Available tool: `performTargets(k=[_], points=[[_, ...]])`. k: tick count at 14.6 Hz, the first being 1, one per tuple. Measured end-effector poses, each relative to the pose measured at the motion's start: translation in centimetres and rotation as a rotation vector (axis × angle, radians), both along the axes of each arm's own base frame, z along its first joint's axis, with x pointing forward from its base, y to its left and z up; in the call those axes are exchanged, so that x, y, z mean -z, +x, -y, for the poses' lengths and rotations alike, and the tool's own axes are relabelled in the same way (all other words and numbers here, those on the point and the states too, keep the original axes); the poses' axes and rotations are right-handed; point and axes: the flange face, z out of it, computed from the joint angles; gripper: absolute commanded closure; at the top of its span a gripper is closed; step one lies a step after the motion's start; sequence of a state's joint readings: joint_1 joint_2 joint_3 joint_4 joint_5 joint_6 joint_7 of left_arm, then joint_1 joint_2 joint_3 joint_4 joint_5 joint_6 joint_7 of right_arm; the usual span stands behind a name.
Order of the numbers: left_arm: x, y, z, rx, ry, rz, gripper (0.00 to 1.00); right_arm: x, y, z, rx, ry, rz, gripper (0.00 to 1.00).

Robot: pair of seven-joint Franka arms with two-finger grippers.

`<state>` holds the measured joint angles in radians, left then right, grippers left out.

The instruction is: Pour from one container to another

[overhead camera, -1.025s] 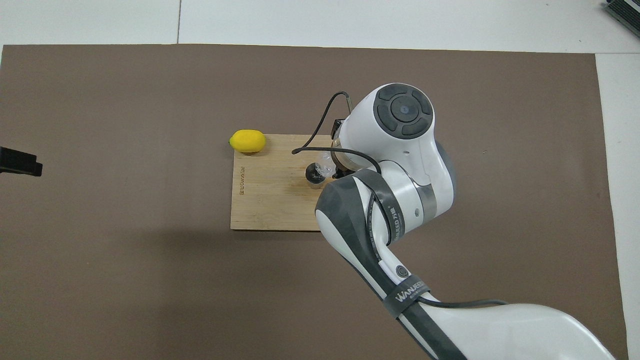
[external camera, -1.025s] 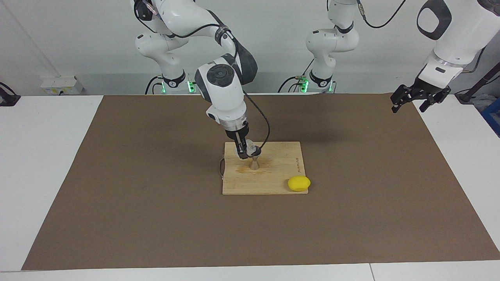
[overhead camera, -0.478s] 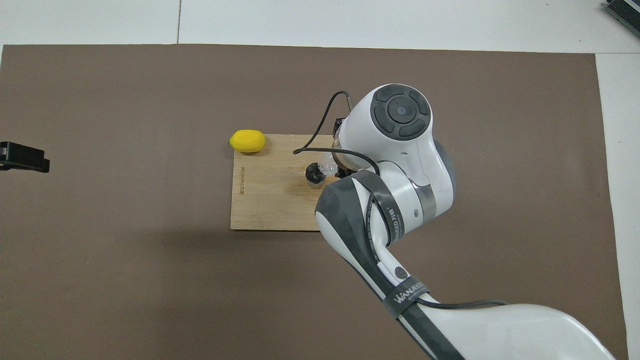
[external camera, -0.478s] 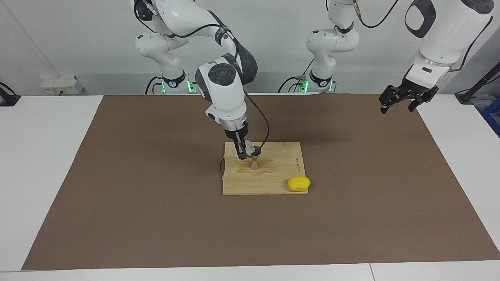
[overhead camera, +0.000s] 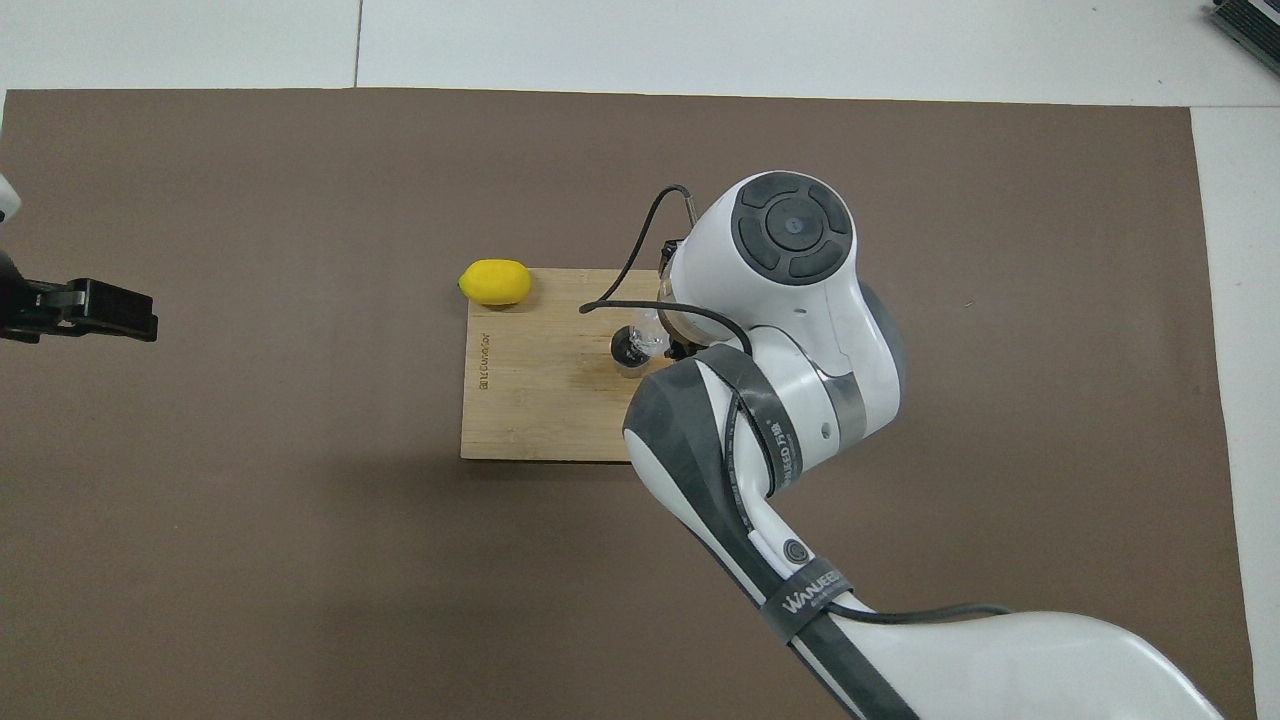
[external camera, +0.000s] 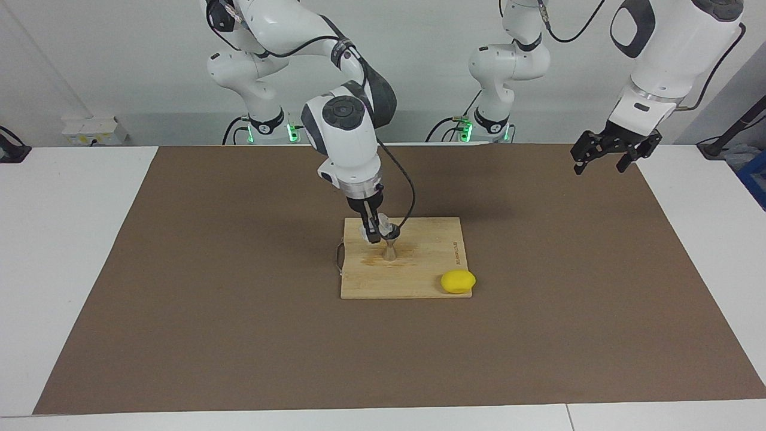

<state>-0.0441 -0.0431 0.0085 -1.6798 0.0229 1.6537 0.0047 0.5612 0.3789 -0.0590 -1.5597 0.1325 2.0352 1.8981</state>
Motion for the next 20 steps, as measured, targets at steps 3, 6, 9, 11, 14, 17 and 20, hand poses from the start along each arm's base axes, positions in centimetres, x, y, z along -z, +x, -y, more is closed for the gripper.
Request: performTargets(k=[3, 6, 9, 11, 14, 17, 20], points=[[0.0, 0.0, 0.0, 0.0, 0.0, 0.0, 0.0, -0.1, 0.1, 0.2, 0.015, 0.025, -0.012, 1.0], [0.0, 0.0, 0.0, -0.001, 0.0, 0.0, 0.0, -0.2, 0.3, 0.4, 0.031, 0.071, -0.032, 1.0], [0.0, 0.0, -0.1, -0.001, 0.0, 0.0, 0.0, -0.2, 0.4, 0.5, 0.033, 0.084, -0.039, 1.0], [0.0, 0.0, -0.1, -0.001, 0.0, 0.0, 0.0, 0.0, 0.7, 1.0, 0.024, 0.11, -0.048, 1.0], [0.0, 0.0, -0.1, -0.001, 0.0, 0.0, 0.0, 0.0, 1.5, 2.3, 0.01, 0.151, -0.056, 1.0], [0.0, 0.0, -0.1, -0.001, 0.0, 0.0, 0.0, -0.2, 2.6, 4.3, 0.031, 0.264, -0.08, 1.0], [0.0, 0.0, -0.1, -0.001, 0.0, -0.001, 0.0, -0.5, 4.2, 7.4, 0.083, 0.372, -0.092, 1.0]])
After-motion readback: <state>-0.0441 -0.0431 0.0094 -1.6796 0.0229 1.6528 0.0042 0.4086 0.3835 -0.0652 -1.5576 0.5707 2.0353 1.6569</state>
